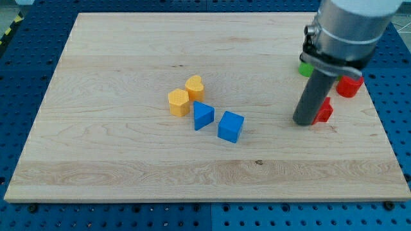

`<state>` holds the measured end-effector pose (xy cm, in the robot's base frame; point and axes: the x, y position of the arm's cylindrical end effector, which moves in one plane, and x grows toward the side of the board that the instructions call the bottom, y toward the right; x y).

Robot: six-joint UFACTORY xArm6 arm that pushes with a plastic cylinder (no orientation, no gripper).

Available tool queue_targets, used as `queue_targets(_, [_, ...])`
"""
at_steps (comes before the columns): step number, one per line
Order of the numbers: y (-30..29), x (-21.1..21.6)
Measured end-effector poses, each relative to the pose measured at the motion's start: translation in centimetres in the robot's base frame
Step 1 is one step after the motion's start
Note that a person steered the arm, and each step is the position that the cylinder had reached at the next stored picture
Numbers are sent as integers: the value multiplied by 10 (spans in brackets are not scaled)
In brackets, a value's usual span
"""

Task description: Push the red star closer to the group of blocks

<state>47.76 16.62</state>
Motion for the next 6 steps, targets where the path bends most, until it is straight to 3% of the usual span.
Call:
queue_targets(1, [6, -32])
queue_targets(2, [-5, -18])
queue_targets(3, [-6, 25])
queue_targets(4, [29, 34])
queue_targets(6, [36, -30])
